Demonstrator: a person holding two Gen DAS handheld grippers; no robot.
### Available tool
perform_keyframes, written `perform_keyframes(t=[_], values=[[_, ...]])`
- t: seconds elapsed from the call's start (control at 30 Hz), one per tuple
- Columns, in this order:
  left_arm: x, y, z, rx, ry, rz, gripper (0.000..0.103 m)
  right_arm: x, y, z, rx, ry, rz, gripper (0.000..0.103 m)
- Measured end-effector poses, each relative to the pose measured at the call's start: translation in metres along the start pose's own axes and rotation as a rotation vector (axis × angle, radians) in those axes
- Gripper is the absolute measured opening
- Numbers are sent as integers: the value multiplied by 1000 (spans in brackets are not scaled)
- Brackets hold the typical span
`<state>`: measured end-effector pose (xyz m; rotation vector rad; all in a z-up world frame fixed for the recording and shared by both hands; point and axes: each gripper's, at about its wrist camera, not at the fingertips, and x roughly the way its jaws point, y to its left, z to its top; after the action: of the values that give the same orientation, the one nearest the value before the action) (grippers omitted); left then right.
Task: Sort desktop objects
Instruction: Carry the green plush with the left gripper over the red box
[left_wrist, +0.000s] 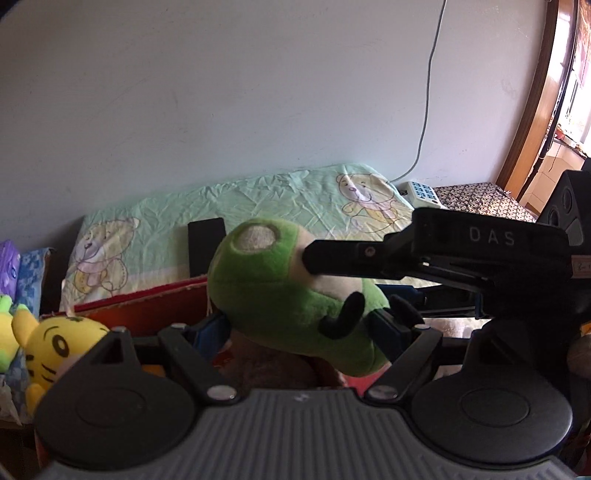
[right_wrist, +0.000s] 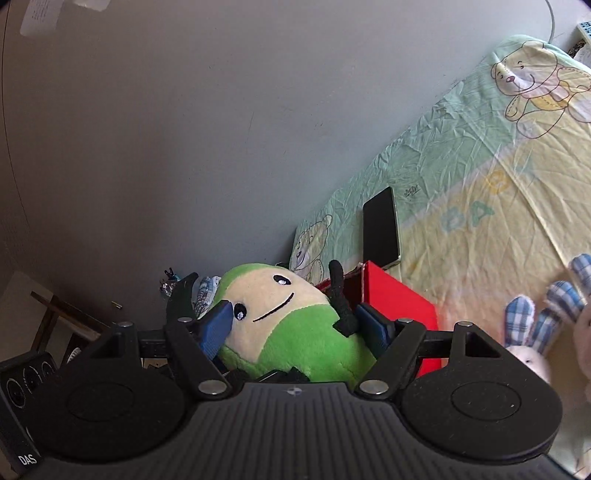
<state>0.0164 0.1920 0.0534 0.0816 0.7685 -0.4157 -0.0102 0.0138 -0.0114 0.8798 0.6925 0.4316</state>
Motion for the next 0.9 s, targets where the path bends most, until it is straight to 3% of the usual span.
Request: perform_keyframes(t=[0.27,0.3,0.37,0.47,0.53,0.6,0.67,0.8,0.9], values=[[19,73,-20,49,110,-4,84,58,20,-38,-11,-3,-117,76],[22,77,-22,64,116,2,81,62,28,-43,-56,-26,-159,77],[30,87,-26,109,142,44,61,67,36,-49,-97,-52,-209,81],[43,107,-31,93,191,31,60,75,45,-54,-144,-60,-304,83],[51,115,-36,82,220,22,63,79,47,-55,-162,-61,-363,76],[54,115,-42,99,236,37,61,76,48,-53,-165,-58,-357,69],[52,114,-47,96,252,0,61,72,50,-48,-185,-37,-320,62],[39,111,-50,59,239,-86,62,77,64,-36,-292,-33,-330,61],[35,107,-51,18,236,-151,63,92,64,-28,-350,28,-344,61]])
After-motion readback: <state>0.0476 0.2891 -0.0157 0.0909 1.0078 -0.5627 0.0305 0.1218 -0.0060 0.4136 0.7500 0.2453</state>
